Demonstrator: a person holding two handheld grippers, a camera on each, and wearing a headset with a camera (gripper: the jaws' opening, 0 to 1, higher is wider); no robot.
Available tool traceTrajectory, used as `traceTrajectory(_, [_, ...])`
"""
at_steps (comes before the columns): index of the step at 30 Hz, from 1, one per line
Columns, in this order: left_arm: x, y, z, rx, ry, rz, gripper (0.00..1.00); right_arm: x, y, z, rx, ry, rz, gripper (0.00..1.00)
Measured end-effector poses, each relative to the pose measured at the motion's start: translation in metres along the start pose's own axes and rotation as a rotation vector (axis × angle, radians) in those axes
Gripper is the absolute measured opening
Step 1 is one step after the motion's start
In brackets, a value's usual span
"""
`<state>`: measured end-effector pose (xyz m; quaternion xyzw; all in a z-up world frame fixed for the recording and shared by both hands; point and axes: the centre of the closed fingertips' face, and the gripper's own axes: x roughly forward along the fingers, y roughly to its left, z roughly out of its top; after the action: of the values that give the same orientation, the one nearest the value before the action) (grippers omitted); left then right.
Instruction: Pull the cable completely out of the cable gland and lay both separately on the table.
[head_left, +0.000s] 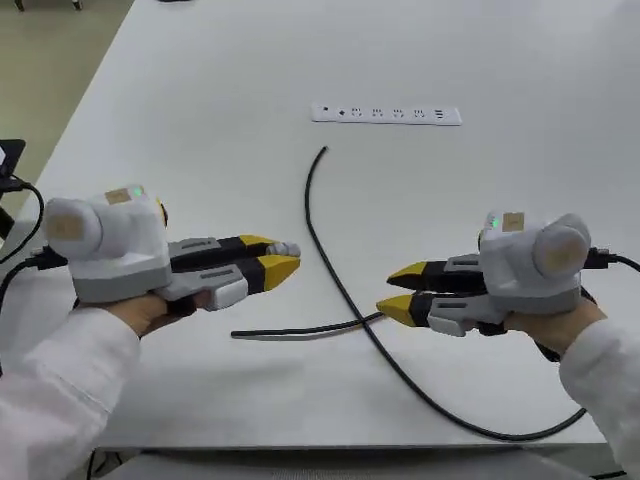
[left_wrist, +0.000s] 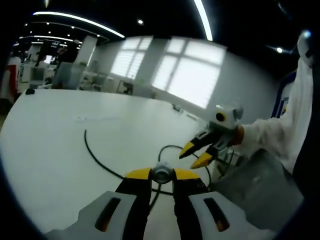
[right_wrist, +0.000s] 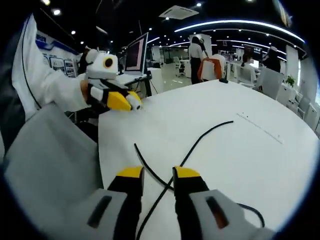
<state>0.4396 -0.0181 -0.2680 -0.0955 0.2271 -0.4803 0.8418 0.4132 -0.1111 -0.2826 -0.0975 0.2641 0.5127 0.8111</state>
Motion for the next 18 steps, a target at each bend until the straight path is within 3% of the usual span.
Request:
traceTrajectory(4, [0.02,0.006,-0.021,0.0,0.063,-0.006,0.17,-0.029,0.002,0.02,0.017,-0.075,-0.076,0.28])
traceTrajectory(8, [0.034,0.012,-0.043,0.005,0.135,-0.007,0.17,-0.055,-0.002,0.014,0.005,-0.044,-0.184,0.28])
traceTrajectory(13, [0.051,0.032,-0.075,0.02,0.238,0.034,0.17,-0.083,-0.001,0.021,0.128,-0.146,-0.3,0.26])
traceTrajectory(15, [0.055,0.041,-0.086,0.031,0.28,0.059,0.17,-0.088,0.002,0.019,0.145,-0.15,-0.315,0.24])
traceTrajectory(18, [0.06,0.048,-0.096,0.047,0.311,0.077,0.17,-0.089,0.008,0.007,0.145,-0.111,-0.303,0.24])
